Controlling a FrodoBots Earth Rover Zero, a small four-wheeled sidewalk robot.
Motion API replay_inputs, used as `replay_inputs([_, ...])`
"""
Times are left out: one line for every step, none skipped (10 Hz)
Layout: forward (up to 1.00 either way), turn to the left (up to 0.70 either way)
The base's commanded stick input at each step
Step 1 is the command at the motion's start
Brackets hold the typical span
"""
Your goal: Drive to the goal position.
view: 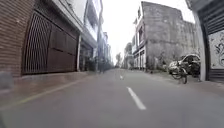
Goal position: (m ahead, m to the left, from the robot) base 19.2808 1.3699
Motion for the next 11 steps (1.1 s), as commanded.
replay_inputs([1.00, 0.06])
replay_inputs([1.00, -0.06])
replay_inputs([1.00, -0.29])
replay_inputs([1.00, -0.34])
replay_inputs([1.00, -0.21])
replay_inputs([1.00, 0.06])
replay_inputs([1.00, 0.06])
replay_inputs([1.00, 0.06])
replay_inputs([1.00, 0.06])
replay_inputs([1.00, 0.06])
replay_inputs([1.00, 0.06])
